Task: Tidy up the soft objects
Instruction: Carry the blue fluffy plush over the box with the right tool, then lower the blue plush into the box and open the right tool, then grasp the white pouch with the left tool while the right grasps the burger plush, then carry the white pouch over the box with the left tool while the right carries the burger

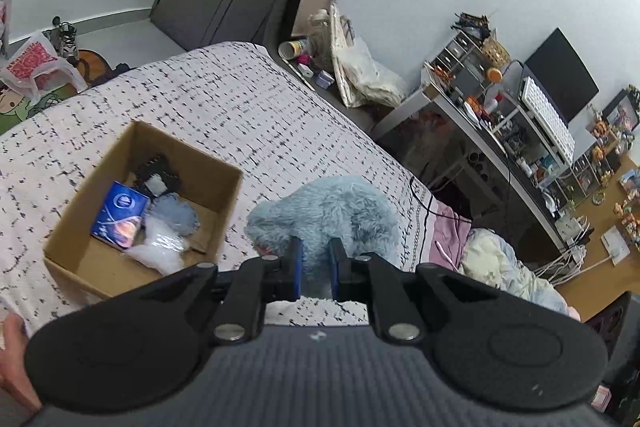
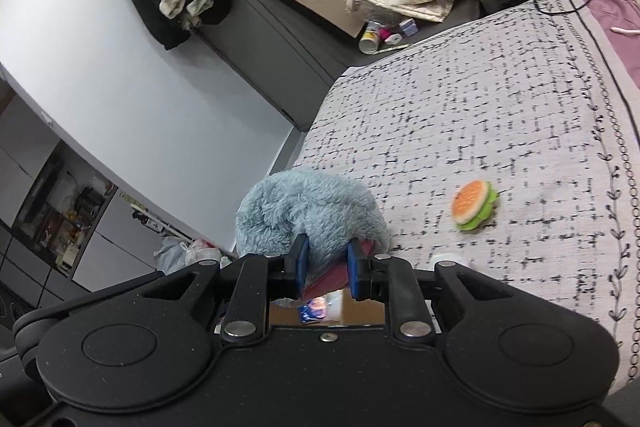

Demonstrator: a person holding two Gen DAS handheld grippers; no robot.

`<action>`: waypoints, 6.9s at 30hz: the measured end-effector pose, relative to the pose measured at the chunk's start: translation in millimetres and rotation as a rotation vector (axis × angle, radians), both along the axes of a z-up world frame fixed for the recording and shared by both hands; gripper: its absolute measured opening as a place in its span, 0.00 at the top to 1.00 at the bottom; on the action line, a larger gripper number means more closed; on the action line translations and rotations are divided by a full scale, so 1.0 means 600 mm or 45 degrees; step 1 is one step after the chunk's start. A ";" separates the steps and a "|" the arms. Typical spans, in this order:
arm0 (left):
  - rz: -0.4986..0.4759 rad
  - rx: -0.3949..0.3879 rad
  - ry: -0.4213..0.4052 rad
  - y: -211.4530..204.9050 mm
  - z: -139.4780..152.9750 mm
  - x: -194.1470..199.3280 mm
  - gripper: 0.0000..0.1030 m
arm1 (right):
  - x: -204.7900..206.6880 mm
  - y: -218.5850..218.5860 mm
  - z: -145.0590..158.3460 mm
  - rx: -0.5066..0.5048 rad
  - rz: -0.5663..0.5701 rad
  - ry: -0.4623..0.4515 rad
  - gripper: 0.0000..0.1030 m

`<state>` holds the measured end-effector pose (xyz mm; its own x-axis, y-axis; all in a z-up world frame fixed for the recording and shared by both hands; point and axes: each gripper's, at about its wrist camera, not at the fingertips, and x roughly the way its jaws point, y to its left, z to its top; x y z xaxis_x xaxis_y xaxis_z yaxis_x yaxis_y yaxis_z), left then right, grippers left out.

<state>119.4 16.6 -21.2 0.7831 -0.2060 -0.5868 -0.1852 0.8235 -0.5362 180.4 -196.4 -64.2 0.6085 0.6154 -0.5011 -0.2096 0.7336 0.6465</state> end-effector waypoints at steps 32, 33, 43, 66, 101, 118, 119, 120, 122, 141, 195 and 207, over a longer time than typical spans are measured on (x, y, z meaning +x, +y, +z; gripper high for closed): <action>0.134 -0.133 0.130 0.200 -0.088 -0.021 0.88 | 0.002 0.201 -0.051 -0.134 0.137 0.085 0.80; 0.136 -0.135 0.136 0.203 -0.091 -0.020 0.88 | 0.002 0.203 -0.054 -0.135 0.139 0.092 0.80; 0.142 -0.155 0.210 0.218 -0.126 -0.012 0.88 | 0.010 0.224 -0.086 -0.176 0.148 0.158 0.80; 0.224 0.057 0.274 0.170 -0.083 -0.009 0.36 | 0.006 0.150 -0.072 -0.139 0.101 0.196 0.38; 0.142 0.229 0.170 -0.028 -0.034 0.007 0.00 | 0.010 -0.102 -0.049 -0.130 -0.093 0.078 0.00; 0.066 0.332 0.255 -0.116 -0.060 0.041 0.00 | 0.037 -0.172 -0.076 -0.134 -0.096 0.107 0.00; 0.065 0.335 0.263 -0.120 -0.062 0.044 0.00 | 0.040 -0.174 -0.079 -0.133 -0.095 0.112 0.00; 0.067 0.337 0.272 -0.124 -0.065 0.046 0.00 | 0.043 -0.176 -0.080 -0.133 -0.092 0.115 0.00; 0.069 0.346 0.286 -0.132 -0.070 0.051 0.00 | 0.049 -0.181 -0.083 -0.128 -0.086 0.117 0.00; 0.080 0.337 0.340 -0.179 -0.144 0.123 0.09 | 0.109 -0.210 -0.149 0.019 -0.107 0.222 0.01; 0.183 0.285 0.371 -0.143 -0.239 0.207 0.57 | 0.260 -0.124 -0.255 0.063 -0.060 0.397 0.26; 0.179 0.245 0.407 -0.128 -0.262 0.216 0.57 | 0.273 -0.095 -0.264 0.036 0.008 0.393 0.46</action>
<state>249.1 -60.3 -178.5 0.5672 0.0278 -0.8231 -0.4362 0.8579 -0.2716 344.3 -253.4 -222.9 0.4266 0.6348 -0.6442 -0.0048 0.7139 0.7003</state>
